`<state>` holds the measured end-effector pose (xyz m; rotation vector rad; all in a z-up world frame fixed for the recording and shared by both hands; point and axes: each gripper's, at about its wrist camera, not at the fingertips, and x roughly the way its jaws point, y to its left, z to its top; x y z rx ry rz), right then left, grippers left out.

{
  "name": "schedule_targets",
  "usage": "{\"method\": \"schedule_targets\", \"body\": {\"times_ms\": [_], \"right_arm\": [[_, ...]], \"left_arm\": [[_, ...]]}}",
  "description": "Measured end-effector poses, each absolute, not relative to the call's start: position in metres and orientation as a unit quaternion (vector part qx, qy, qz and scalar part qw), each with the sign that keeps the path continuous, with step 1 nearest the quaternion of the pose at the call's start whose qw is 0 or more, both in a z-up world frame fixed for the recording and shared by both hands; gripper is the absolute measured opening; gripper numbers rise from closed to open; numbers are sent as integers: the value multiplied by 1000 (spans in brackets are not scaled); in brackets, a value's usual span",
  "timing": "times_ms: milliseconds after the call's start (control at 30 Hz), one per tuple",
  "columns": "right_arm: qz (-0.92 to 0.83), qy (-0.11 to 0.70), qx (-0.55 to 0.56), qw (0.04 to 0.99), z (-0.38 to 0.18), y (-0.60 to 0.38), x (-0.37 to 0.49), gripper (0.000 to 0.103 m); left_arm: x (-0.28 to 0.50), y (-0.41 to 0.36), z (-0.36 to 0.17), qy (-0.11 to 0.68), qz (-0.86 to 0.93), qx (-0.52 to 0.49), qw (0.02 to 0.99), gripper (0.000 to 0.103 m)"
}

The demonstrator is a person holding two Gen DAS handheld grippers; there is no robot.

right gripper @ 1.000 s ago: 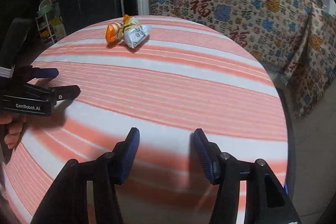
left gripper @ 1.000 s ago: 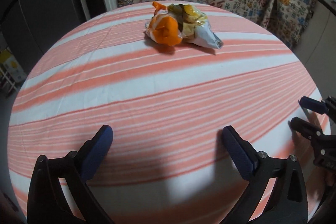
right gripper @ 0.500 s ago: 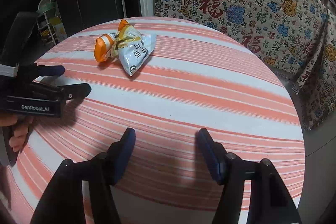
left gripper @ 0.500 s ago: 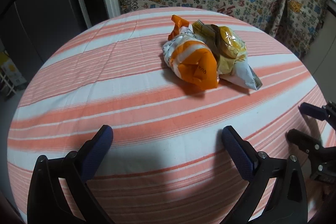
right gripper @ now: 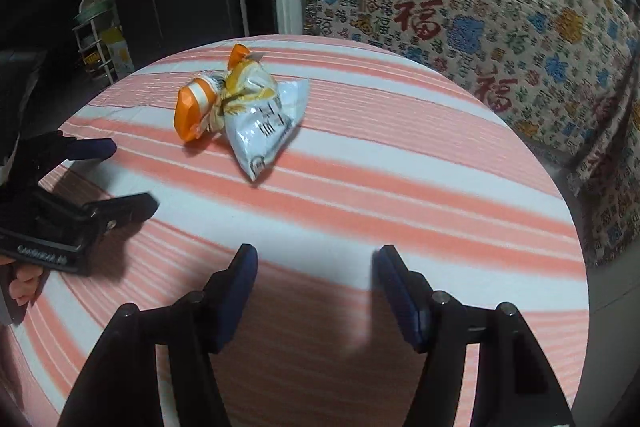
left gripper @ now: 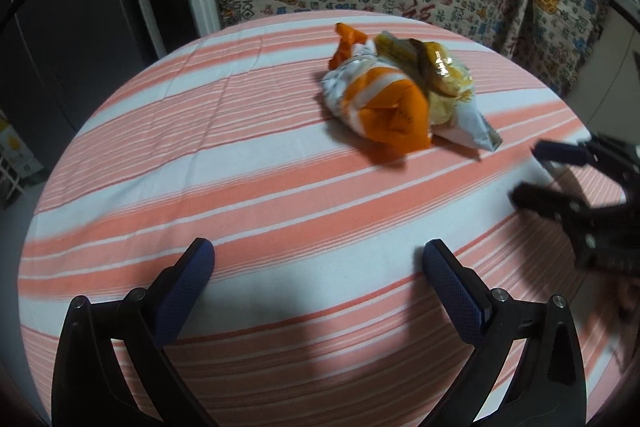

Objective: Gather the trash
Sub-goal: 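Grasp the yellow-white snack wrapper with the right tool and lift it, then grasp the orange-white wrapped bag with the left tool while the right tool holds its wrapper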

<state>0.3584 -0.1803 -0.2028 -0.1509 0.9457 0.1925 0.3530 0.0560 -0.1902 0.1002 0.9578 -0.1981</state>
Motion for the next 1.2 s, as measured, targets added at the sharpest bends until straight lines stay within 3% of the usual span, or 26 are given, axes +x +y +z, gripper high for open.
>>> {"method": "schedule_targets", "body": {"times_ms": [367,433,500,833,967,1133,1167,1200], "right_arm": [[138,415,-84,896,-196,-131,399,62],[133,420,-78,895,-201,-132,405,26],[121,422,-54,897,-202,-141,404,19],[57,428,-27,901,-200,-179,317,18],[48,424,-21,904,-201,-180,301,18],[43,426,-12,904,-201,-184,303,18],[43,426,-11,904,-201,-185,302,18],[43,427,-10,903,-201,-185,302,18]], "left_arm": [[359,61,-190,459,-91,46,883,103],[359,61,-190,459,-91,46,883,103],[359,61,-190,458,-91,46,883,103],[368,45,-173,428,-138,-1,893,100],[388,6,-170,423,-144,54,893,100],[428,-16,-179,441,-127,57,887,94],[435,-16,-181,445,-120,51,886,84],[437,-14,-184,448,-116,47,885,67]]}}
